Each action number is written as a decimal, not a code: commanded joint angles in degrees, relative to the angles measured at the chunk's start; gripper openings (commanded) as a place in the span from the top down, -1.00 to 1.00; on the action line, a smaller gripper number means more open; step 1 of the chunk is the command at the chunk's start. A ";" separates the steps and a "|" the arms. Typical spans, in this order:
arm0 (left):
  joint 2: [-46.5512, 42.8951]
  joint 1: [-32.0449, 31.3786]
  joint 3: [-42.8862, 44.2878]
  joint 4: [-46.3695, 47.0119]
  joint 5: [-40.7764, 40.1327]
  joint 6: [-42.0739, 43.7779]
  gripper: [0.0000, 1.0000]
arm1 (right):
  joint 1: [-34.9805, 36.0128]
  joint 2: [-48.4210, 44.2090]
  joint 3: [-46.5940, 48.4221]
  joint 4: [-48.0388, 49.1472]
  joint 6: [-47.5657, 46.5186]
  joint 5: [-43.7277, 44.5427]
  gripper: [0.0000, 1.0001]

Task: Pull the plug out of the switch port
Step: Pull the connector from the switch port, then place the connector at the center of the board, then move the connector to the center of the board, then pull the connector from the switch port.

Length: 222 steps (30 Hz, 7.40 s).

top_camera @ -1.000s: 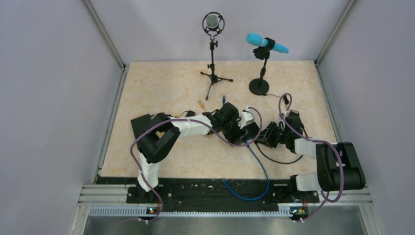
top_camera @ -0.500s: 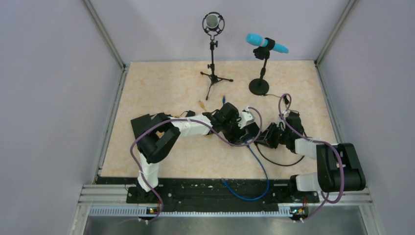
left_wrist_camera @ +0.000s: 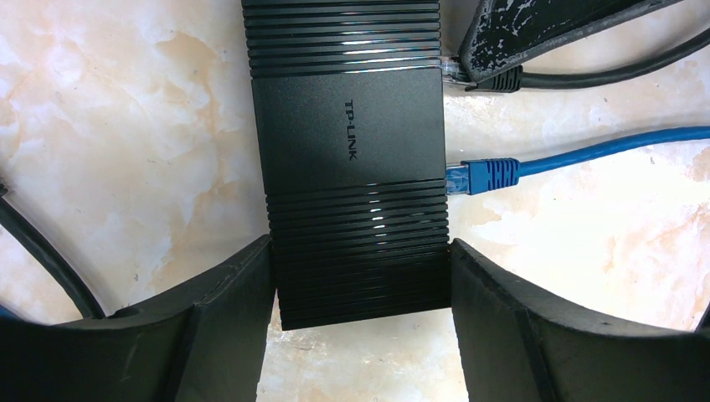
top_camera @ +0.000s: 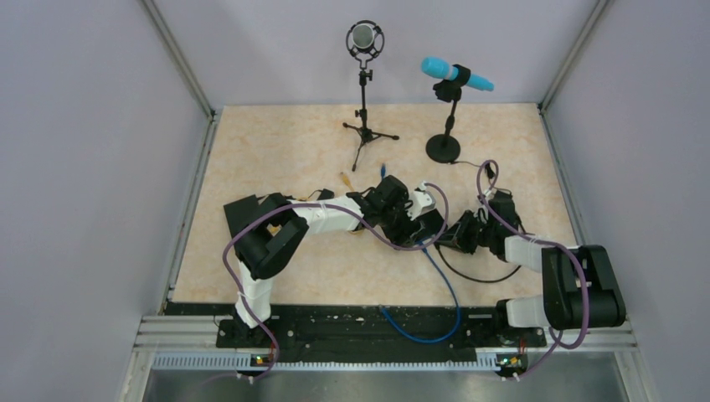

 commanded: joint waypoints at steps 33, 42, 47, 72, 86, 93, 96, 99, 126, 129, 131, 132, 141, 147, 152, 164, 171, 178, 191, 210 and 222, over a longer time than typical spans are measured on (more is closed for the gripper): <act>1.19 0.50 -2.24 -4.01 1.03 -1.05 -0.17 | 0.06 3.87 1.37 -3.18 -3.69 2.26 1.00; -0.10 2.90 -3.21 -4.50 1.66 0.71 -0.17 | 0.01 0.82 4.59 -15.32 -9.67 9.54 1.00; -0.13 2.85 -3.27 -5.02 1.86 1.16 -0.18 | 0.03 -5.13 8.31 -20.64 -9.93 15.66 1.00; -6.99 2.90 -2.81 -2.79 -0.27 -1.20 -0.97 | -11.60 13.67 33.50 -8.23 5.17 22.88 1.00; -14.66 2.91 -9.88 2.60 -6.70 -4.45 -0.97 | -12.39 3.21 30.79 -9.55 -1.64 19.40 0.15; -12.86 2.91 -8.70 2.23 -5.48 -4.02 -0.97 | -10.14 -5.94 19.50 -12.58 -5.20 8.80 -0.07; -11.62 2.91 -7.19 1.03 -4.58 -3.09 -0.97 | -7.87 -9.06 15.13 -15.06 -5.51 8.80 -0.07; -10.59 2.91 -6.04 -0.18 -4.51 -2.30 -0.97 | -6.27 -11.21 10.30 -13.31 -3.81 8.69 -0.07; -11.62 2.91 -6.93 -0.76 -4.56 -3.24 -0.98 | -3.59 -2.41 8.36 -14.20 -3.60 19.26 0.05; -11.70 2.91 -6.94 -0.81 -4.41 -3.20 -0.97 | -6.26 -1.00 10.72 -14.55 -4.89 22.17 0.04; -11.57 2.91 -6.93 -0.66 -4.29 -3.11 -0.97 | -8.66 0.53 12.52 -14.31 -6.44 20.27 0.04; -11.37 2.91 -6.84 -0.61 -4.15 -2.98 -0.97 | -9.07 1.28 13.75 -14.13 -7.58 17.84 0.04; -8.69 2.83 -4.74 -0.76 -2.57 -1.44 -0.97 | -5.27 -1.74 10.87 -10.90 -6.57 3.60 0.03; -6.00 2.35 -1.68 -1.67 -0.76 0.72 -0.97 | -1.68 -4.75 4.36 -7.57 -1.99 2.69 0.02; -3.63 1.78 -0.50 -1.64 0.31 1.86 -0.97 | -1.53 -4.31 0.34 -2.00 0.43 -1.68 0.00; -1.18 1.41 -2.00 -1.00 -1.07 1.26 -0.86 | 0.74 0.31 -1.67 4.22 3.07 -4.82 0.00; -1.63 1.33 -3.06 -0.85 -1.79 0.92 -0.76 | 2.06 3.15 -3.16 9.97 6.42 -5.04 0.01; -1.69 1.24 -2.99 -1.07 -1.82 0.97 -0.71 | 4.60 8.14 -2.55 15.54 7.97 -6.52 0.13; -1.54 1.16 -2.41 -1.73 -1.16 0.71 -0.64 | 6.68 13.28 -3.16 20.24 9.22 -8.10 0.26; -1.56 1.15 -2.29 -1.89 -0.79 0.48 -0.60 | 7.13 15.82 -5.66 27.63 13.64 -9.05 0.26; -0.53 1.15 -1.57 -1.89 -0.79 0.19 -0.61 | 7.13 15.61 -6.06 26.63 12.79 -8.58 0.08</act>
